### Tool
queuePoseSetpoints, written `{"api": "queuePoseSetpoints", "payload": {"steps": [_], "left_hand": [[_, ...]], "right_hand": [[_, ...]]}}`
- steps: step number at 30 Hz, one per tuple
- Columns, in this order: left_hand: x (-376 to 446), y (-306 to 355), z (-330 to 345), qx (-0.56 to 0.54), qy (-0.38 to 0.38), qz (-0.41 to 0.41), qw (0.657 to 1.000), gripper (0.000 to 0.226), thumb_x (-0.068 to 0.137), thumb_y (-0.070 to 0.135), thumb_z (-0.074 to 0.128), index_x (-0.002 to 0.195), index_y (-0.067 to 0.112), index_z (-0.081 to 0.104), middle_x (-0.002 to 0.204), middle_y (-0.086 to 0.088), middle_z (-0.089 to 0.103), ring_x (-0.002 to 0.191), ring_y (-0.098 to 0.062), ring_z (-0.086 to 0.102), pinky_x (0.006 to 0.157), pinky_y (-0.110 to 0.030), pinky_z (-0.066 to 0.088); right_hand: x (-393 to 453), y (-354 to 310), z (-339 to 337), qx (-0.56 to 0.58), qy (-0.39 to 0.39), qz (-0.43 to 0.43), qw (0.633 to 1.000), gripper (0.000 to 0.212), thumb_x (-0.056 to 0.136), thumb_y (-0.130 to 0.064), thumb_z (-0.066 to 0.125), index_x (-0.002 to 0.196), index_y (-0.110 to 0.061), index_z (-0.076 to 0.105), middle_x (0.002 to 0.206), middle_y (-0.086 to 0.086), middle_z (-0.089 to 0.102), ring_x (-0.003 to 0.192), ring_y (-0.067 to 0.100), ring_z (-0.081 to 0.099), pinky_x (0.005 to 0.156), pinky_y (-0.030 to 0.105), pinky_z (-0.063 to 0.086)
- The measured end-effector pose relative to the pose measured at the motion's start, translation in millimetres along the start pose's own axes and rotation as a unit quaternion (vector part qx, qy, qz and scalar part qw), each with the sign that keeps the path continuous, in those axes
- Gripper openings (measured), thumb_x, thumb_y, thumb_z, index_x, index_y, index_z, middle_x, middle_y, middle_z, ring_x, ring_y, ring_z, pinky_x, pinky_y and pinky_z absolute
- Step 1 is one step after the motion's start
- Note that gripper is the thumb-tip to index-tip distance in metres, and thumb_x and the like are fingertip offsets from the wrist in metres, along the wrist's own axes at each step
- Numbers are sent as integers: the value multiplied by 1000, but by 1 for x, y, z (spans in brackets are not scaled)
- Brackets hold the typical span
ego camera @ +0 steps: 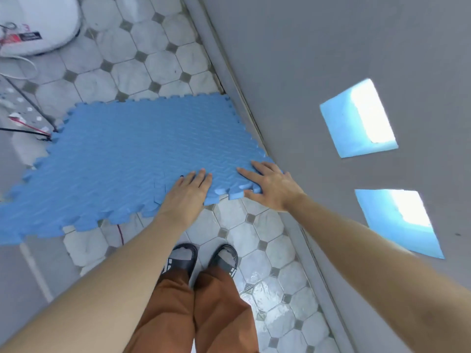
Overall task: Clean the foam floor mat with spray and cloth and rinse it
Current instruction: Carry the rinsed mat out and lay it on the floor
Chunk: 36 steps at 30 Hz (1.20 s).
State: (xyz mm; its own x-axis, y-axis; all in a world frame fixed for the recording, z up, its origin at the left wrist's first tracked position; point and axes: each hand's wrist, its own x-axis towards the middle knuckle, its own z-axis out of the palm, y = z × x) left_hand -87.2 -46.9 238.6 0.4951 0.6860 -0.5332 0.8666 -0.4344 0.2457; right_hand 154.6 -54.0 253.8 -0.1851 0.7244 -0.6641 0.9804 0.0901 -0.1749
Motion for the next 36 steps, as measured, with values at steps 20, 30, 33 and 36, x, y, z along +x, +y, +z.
{"api": "queuePoseSetpoints", "payload": {"steps": [20, 30, 33, 36], "left_hand": [[168, -20, 279, -70, -95, -122, 986, 101, 78, 66, 56, 145, 44, -16, 154, -2, -31, 141, -43, -18, 102, -74, 20], [185, -16, 268, -65, -72, -162, 982, 106, 78, 63, 60, 145, 42, -19, 154, -4, -32, 142, -41, -20, 100, -76, 18], [163, -10, 224, -46, -68, -143, 986, 104, 80, 62, 58, 146, 39, -20, 154, -4, -31, 142, -40, -18, 100, -76, 17], [133, 6, 167, -8, -71, -112, 991, 102, 82, 62, 55, 146, 38, -21, 154, -5, -31, 143, -40, -16, 100, -75, 20]], "right_hand": [[158, 82, 311, -1, -55, 52, 997, 94, 91, -40, 54, 149, -45, -20, 158, 1, -35, 147, 33, -26, 117, 63, 13], [166, 92, 276, 66, -48, 127, 988, 84, 94, -61, 41, 151, -41, -18, 161, 0, -28, 149, 29, -20, 120, 54, 2], [135, 74, 245, 103, -37, 130, 986, 81, 96, -59, 38, 153, -39, -17, 162, 2, -25, 150, 28, -19, 121, 51, 0], [86, 55, 208, 190, -25, 164, 968, 80, 97, -54, 41, 153, -38, -14, 163, 3, -20, 150, 29, -17, 122, 51, 6]]}}
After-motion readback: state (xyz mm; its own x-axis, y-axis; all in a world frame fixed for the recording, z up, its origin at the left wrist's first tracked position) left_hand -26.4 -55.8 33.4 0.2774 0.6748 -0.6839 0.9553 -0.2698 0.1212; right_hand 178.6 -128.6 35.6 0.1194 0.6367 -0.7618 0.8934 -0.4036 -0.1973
